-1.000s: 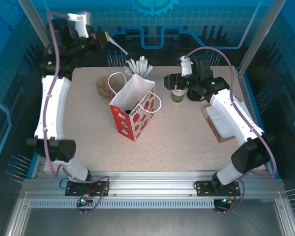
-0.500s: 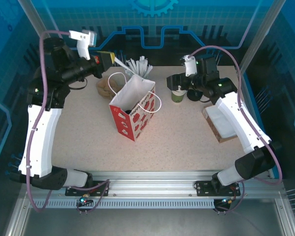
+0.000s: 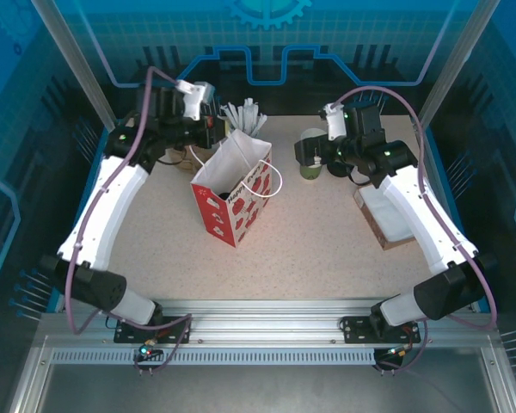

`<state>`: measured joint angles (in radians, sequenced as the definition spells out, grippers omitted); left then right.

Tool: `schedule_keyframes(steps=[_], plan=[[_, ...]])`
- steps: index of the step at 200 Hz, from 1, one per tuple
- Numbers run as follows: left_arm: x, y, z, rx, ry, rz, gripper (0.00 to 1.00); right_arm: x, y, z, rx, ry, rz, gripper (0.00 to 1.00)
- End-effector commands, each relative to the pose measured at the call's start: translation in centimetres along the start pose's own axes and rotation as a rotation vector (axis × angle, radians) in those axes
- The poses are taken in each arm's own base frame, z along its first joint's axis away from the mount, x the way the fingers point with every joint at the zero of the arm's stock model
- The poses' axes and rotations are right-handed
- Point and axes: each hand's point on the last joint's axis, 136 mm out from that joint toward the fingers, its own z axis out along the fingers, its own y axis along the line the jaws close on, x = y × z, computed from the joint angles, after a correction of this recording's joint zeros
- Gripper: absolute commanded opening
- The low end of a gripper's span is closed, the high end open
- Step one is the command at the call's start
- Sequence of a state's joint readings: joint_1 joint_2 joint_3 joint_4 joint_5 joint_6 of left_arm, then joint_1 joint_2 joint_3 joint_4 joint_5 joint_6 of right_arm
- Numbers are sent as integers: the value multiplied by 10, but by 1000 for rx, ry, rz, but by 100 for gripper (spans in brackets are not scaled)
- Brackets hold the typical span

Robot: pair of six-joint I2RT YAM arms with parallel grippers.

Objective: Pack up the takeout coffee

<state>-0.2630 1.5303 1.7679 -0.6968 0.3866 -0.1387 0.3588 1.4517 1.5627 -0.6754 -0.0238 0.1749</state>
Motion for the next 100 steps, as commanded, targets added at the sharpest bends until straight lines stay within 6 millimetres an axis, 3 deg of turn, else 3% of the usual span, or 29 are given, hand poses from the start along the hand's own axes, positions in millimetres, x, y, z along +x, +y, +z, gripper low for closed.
schedule_keyframes(steps=[1, 36, 50, 73, 100], plan=[[9, 8, 29, -19, 30, 24, 0, 11, -18, -5, 90, 30, -2, 100], [37, 28, 70, -52, 125, 7, 0, 26, -36, -1, 149, 60, 43, 100], [43, 28, 79, -43, 143, 7, 13, 31, -44, 1, 174, 69, 59, 100], [40, 25, 80, -27, 133, 12, 28, 43, -61, 3, 230, 89, 95, 100], [24, 13, 67, -8, 82, 28, 42, 60, -82, 6, 273, 122, 165, 100]])
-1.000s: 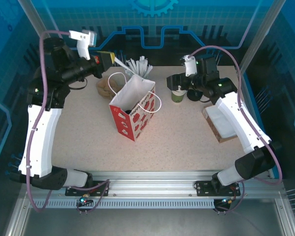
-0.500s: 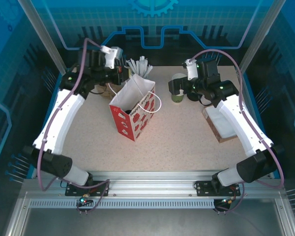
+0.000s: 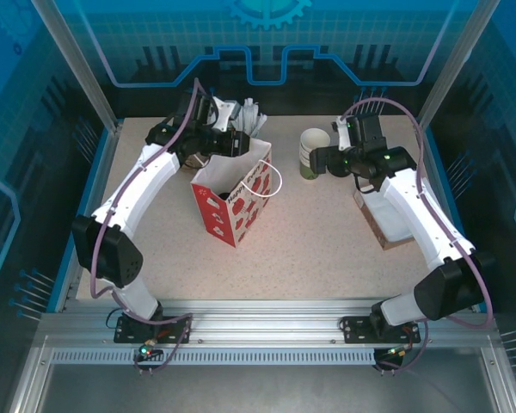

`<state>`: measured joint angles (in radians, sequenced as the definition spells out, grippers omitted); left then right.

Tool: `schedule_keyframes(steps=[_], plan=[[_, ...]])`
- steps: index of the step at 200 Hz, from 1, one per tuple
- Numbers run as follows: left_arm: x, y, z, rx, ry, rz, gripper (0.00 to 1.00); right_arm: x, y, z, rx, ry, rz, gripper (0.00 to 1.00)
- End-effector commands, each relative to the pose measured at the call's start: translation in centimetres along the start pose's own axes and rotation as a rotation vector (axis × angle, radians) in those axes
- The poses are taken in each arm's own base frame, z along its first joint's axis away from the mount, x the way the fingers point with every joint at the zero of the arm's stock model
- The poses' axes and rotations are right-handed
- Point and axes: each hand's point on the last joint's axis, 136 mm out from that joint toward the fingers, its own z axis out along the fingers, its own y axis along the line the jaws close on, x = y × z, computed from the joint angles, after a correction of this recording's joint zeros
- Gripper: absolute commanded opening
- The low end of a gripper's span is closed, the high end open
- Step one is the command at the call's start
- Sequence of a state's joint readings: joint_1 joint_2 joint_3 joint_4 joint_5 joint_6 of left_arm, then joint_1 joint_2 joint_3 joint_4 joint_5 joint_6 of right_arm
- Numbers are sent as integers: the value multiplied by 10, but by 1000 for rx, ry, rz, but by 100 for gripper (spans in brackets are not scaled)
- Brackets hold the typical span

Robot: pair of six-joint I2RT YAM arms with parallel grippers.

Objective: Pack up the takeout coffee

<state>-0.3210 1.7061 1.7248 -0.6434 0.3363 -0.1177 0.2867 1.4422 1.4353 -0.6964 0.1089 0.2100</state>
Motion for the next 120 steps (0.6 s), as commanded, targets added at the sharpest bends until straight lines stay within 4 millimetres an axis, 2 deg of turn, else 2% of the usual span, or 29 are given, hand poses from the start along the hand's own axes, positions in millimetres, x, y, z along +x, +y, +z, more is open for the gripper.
schedule_keyframes(steps=[1, 27, 49, 84, 106, 120], plan=[[-20, -18, -19, 28, -80, 48, 43, 12, -25, -1, 70, 17, 80, 100], [-33, -40, -49, 83, -163, 53, 54, 23, -49, 4, 127, 40, 151, 99], [-42, -61, -86, 136, -285, 51, 61, 28, -74, 3, 198, 43, 192, 98], [-30, -79, -130, 196, -408, 27, 74, 46, -122, 1, 308, 58, 299, 98], [-16, -80, -147, 188, -416, -3, 76, 65, -152, 2, 361, 77, 395, 98], [-4, -75, -152, 157, -396, -31, 76, 79, -169, 6, 387, 98, 448, 97]])
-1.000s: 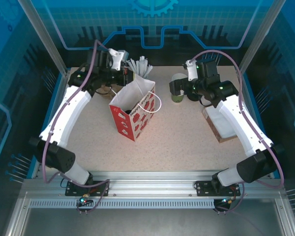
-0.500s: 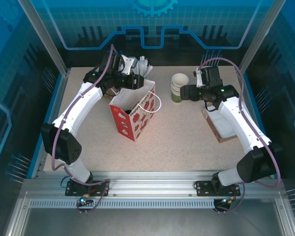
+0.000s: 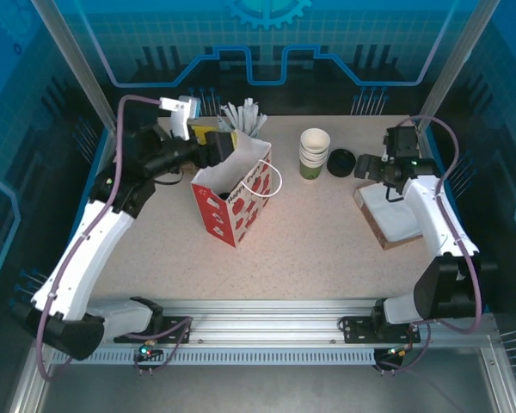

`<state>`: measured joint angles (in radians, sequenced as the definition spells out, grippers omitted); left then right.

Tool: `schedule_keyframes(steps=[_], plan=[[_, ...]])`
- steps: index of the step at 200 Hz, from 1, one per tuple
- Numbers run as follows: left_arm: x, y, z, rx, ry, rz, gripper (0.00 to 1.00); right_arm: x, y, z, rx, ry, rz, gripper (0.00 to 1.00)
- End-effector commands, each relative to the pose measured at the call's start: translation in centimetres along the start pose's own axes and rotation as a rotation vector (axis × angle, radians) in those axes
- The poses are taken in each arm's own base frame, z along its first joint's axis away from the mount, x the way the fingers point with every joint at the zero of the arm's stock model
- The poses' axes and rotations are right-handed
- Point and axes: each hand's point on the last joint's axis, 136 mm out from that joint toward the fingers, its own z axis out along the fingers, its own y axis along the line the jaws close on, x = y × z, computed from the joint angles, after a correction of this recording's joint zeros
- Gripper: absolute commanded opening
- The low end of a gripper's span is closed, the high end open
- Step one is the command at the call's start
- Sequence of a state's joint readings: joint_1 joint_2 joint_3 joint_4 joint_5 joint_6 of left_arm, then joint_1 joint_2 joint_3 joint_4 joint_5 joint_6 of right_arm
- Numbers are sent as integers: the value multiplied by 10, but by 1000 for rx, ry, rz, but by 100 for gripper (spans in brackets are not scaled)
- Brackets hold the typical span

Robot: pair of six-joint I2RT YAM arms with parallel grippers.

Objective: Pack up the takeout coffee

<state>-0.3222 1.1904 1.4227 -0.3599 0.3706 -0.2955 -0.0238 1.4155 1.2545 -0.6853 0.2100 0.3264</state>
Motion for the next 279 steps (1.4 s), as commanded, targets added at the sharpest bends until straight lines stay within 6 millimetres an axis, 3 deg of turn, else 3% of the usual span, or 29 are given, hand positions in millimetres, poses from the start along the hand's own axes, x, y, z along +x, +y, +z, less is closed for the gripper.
schedule_keyframes(steps=[1, 29, 45, 102, 141, 198, 279], plan=[[15, 5, -8, -26, 20, -68, 76, 9, -33, 10, 58, 18, 111, 97], [41, 20, -25, -89, 71, -124, 77, 35, -65, 38, 111, 118, 199, 97], [48, 30, -34, -117, 87, -148, 77, 48, -74, 53, 133, 174, 215, 97], [58, 46, -46, -166, 122, -138, 77, 75, -86, 102, 200, 344, 173, 95], [62, 49, -42, -157, 121, -147, 76, 88, -76, 122, 134, 412, 172, 90], [64, 52, -37, -154, 134, -144, 76, 84, -68, 123, 85, 393, 172, 74], [69, 55, -29, -132, 156, -160, 76, 67, -52, 111, -11, 328, 165, 37]])
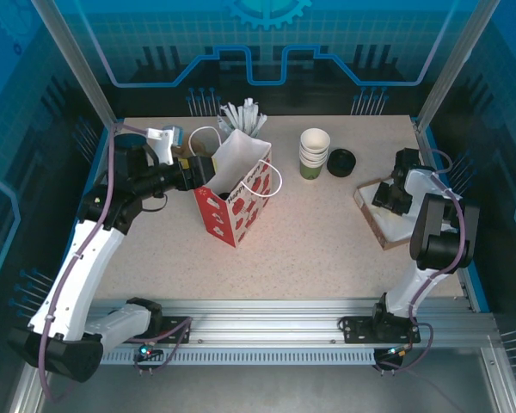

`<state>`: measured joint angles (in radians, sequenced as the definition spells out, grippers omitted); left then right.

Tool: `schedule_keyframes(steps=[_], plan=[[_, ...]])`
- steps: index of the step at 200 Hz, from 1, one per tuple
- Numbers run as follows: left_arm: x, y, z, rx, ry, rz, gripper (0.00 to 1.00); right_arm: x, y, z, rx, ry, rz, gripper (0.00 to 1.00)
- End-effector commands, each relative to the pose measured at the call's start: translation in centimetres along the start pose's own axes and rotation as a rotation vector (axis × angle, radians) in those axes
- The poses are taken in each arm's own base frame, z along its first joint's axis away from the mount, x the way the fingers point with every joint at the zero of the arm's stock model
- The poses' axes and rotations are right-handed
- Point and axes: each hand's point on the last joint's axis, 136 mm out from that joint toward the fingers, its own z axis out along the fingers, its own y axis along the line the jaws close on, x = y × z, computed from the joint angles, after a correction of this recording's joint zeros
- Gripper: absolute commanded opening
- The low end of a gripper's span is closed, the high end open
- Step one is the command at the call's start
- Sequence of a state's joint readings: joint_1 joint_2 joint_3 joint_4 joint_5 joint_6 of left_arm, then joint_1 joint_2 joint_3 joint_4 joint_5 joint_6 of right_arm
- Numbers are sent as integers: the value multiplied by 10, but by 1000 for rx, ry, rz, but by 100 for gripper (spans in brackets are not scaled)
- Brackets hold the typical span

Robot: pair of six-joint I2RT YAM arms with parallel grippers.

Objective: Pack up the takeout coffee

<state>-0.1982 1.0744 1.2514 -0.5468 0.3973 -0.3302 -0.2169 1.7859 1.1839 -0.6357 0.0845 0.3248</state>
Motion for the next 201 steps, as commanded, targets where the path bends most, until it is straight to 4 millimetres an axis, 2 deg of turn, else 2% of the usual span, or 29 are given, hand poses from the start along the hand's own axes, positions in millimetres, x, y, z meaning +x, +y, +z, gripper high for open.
schedule_keyframes(steps=[1, 51, 74, 90, 103, 127, 167, 201], plan=[[2, 0, 4, 26, 11, 22, 76, -13, 11, -19, -81, -62, -3, 36], [4, 0, 9, 39, 27, 17, 76, -15, 22, -28, -145, -82, -14, 11], [5, -1, 10, 49, 34, 11, 75, -18, 20, -45, -136, -127, -14, 9], [5, -3, 10, 60, 35, 10, 75, -21, 11, -59, -93, -161, -9, 10], [5, -6, 11, 78, 40, 8, 75, -24, -3, -68, -32, -186, -2, 14], [6, -12, 10, 104, 47, 9, 75, -24, -34, -70, 41, -188, 62, 25], [6, -19, 12, 126, 57, 18, 74, -16, -85, -66, 204, -170, 139, 55], [8, -19, 18, 144, 78, 0, 73, -17, -105, -57, 289, -146, 156, 70]])
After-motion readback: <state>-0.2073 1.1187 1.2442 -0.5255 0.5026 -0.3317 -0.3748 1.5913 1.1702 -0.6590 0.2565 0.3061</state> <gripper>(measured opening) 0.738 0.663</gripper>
